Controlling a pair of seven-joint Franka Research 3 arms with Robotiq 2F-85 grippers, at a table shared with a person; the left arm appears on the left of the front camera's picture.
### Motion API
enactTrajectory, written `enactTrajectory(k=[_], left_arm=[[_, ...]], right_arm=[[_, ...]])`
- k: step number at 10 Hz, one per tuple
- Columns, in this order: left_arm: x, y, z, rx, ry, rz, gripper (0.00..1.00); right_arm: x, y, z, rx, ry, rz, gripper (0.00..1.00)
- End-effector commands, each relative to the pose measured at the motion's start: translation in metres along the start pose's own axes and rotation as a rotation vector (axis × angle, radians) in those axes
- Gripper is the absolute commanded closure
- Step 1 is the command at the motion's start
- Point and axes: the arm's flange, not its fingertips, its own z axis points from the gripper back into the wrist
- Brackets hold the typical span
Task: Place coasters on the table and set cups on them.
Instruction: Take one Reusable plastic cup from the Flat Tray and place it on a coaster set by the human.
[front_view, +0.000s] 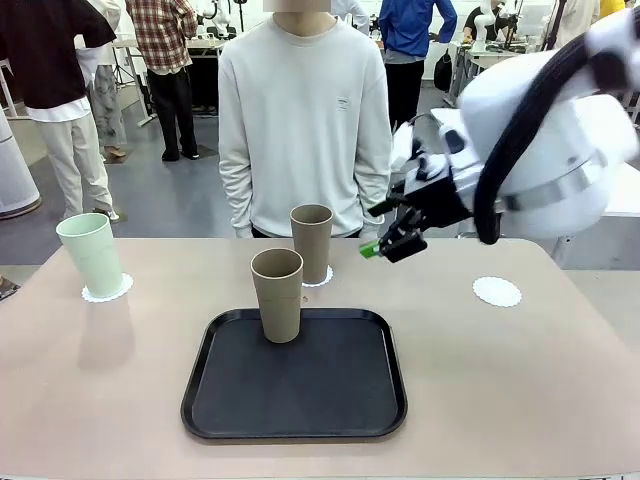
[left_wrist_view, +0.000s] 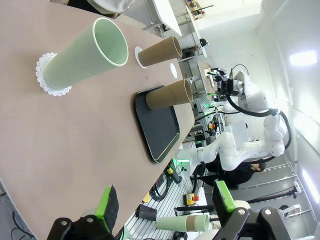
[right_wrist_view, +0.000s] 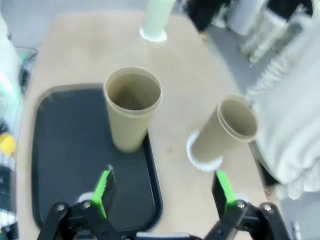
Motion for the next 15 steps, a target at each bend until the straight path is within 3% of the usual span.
enactTrajectory(k=[1,4,8,13,14,15], left_arm=[[0.0,-0.002,0.002,-0.009,0.003,0.0,0.0],[0.0,-0.002,0.002,-0.009,0.003,0.0,0.0],[0.0,-0.002,0.002,-0.009,0.003,0.0,0.0],[0.0,-0.002,0.002,-0.009,0.003,0.0,0.0],[0.0,-0.002,0.002,-0.009,0.003,0.0,0.0],[0.0,-0.002,0.002,-0.009,0.003,0.0,0.0]], right_arm=[[-0.078,-0.008,-0.015,0.239,-0.549,-0.068,0.0],[-0.091,-0.011,-0.029,0.236,-0.566,-0.104,0.0],[-0.088,-0.01,-0.062,0.31,-0.461,-0.109,0.0],[-0.087,-0.014,-0.085,0.322,-0.313,-0.211,0.0],[-0.088,-0.013,-0.077,0.292,-0.419,-0.152,0.0],[-0.088,-0.013,-0.077,0.292,-0.419,-0.152,0.0]])
